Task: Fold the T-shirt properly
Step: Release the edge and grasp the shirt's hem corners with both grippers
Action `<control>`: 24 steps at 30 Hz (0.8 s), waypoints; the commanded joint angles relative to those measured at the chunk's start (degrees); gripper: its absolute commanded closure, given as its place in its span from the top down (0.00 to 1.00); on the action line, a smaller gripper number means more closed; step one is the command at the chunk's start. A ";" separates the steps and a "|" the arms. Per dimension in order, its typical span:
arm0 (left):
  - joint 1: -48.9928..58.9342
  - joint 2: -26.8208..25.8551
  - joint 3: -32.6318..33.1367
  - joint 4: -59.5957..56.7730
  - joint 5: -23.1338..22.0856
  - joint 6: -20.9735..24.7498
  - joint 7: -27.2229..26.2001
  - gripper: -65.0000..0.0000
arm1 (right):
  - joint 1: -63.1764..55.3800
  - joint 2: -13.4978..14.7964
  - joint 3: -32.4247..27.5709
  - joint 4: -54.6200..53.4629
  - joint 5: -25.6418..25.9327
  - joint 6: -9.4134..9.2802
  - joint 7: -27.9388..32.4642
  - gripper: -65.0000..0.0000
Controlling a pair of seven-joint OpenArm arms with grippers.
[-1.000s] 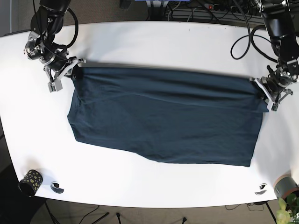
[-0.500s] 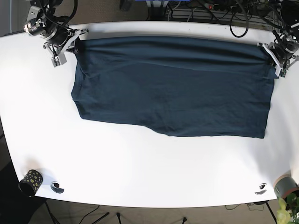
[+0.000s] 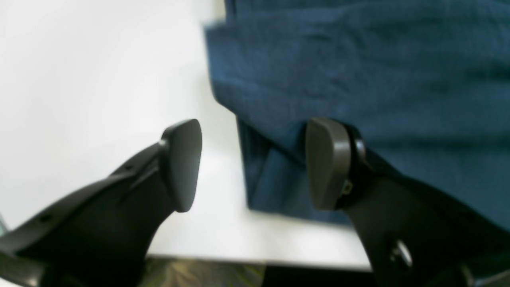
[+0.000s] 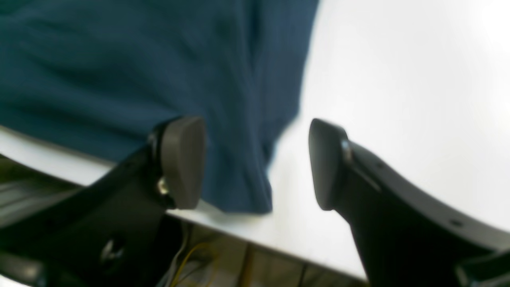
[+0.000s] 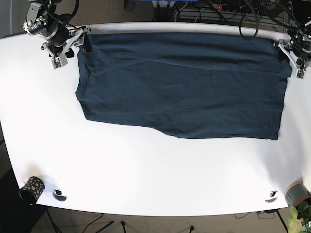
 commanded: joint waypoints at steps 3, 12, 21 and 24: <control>-3.34 -1.80 -1.29 6.75 -1.01 0.25 2.07 0.59 | 2.69 1.08 1.16 3.53 0.97 0.01 1.21 0.60; -17.15 -1.80 1.79 4.29 -0.13 0.25 2.33 0.59 | 16.58 1.96 0.99 -3.42 0.44 0.10 -0.10 0.60; -37.72 -1.63 8.12 -18.21 12.44 0.25 1.10 0.59 | 35.21 7.41 -5.34 -23.90 0.44 0.10 -2.65 0.60; -43.08 -1.54 8.20 -26.48 15.35 0.25 -3.47 0.59 | 39.96 7.67 -6.49 -30.14 0.44 0.10 -2.65 0.60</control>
